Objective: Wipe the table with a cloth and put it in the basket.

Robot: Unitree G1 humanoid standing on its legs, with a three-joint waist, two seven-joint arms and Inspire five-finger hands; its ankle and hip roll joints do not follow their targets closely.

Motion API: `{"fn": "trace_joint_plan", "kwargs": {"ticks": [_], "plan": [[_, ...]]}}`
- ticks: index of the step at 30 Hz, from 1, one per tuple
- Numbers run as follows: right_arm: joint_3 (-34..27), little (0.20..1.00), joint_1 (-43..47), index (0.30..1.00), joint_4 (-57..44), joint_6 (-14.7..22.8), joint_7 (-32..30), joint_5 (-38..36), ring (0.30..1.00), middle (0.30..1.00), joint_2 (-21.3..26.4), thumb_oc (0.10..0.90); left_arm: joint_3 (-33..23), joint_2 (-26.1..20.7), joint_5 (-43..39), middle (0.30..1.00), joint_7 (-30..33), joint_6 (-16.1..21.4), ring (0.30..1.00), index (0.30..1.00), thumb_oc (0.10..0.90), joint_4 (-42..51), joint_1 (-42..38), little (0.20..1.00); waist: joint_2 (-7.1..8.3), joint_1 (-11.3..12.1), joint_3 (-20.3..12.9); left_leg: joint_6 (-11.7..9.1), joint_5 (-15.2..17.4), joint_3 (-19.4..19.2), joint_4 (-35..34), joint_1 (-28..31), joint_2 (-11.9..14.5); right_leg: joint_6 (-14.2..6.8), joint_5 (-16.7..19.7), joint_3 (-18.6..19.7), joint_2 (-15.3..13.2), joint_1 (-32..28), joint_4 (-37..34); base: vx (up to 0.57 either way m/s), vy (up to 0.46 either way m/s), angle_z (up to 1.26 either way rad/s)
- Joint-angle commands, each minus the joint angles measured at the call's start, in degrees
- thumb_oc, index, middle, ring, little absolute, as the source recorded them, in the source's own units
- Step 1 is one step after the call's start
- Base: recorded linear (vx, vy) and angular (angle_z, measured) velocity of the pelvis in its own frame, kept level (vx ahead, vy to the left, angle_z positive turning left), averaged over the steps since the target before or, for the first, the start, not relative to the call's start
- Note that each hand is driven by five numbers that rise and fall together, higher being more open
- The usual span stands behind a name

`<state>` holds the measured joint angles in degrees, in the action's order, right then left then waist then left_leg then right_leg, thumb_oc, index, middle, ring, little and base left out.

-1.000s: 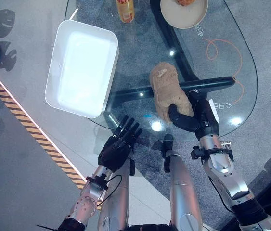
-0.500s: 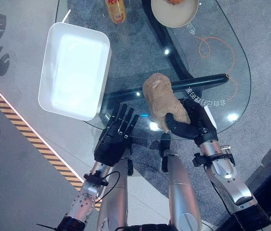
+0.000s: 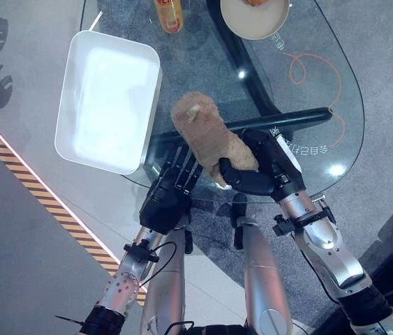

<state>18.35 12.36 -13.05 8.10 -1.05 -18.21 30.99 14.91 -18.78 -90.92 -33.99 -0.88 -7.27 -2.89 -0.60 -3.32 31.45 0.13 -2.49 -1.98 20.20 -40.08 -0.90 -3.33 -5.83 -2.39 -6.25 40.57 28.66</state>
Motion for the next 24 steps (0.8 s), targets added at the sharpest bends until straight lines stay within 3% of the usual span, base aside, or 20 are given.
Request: {"fn": "trace_joint_plan", "kwargs": {"ticks": [1,8,11,18,24], "plan": [[-0.15,0.200,3.45,0.300,-13.39,8.95,2.93,-2.29,0.300,0.300,0.93,0.100,-0.71,-1.37,1.60,0.900,-1.90,-0.55,0.900,0.900,0.800,8.98,1.01,0.900,0.62,0.21,-1.65,3.21,6.67,-6.34,6.72,-0.41,-2.37,1.87,7.09,-0.91,5.22,0.58,-6.36,0.00,0.000,0.00],[2.08,0.200,3.39,0.300,-12.54,4.30,4.54,3.93,0.300,0.300,2.48,0.100,-0.43,-1.38,1.63,0.900,-2.47,-0.45,0.900,0.900,0.800,9.09,0.92,0.900,0.56,0.29,-1.65,3.00,6.48,-6.22,6.84,-0.65,-2.48,1.91,7.03,-0.97,5.03,0.77,-6.37,0.00,0.000,0.00],[3.42,0.200,2.99,0.300,-10.95,0.79,0.62,10.44,0.300,0.300,4.46,0.100,-0.28,-1.87,-1.12,0.900,-5.81,-0.17,0.900,0.900,0.800,10.00,1.10,0.900,0.55,0.37,-1.65,2.93,6.28,-6.23,6.63,-0.82,-2.53,2.01,6.97,-1.06,5.01,0.88,-6.56,0.00,0.000,0.00],[3.87,0.200,2.10,0.300,-8.16,0.22,-3.92,12.55,0.300,0.300,4.61,0.100,0.71,-1.66,-3.58,0.900,-12.78,0.97,0.900,0.900,0.800,11.37,1.22,0.900,0.33,0.31,-1.65,2.69,6.02,-6.26,5.89,-0.64,-2.62,2.12,6.92,-1.04,4.97,0.65,-7.06,0.00,0.000,0.00],[4.69,0.200,2.39,0.300,-8.08,-1.79,-3.10,13.12,0.300,0.300,4.51,0.100,1.49,-1.84,-3.39,0.900,-15.26,1.85,0.900,0.900,0.800,12.93,0.44,0.900,0.12,0.23,-1.65,2.66,5.94,-6.29,5.63,-0.68,-2.67,2.19,6.85,-0.93,4.96,0.86,-7.00,0.00,0.000,0.00]]}}
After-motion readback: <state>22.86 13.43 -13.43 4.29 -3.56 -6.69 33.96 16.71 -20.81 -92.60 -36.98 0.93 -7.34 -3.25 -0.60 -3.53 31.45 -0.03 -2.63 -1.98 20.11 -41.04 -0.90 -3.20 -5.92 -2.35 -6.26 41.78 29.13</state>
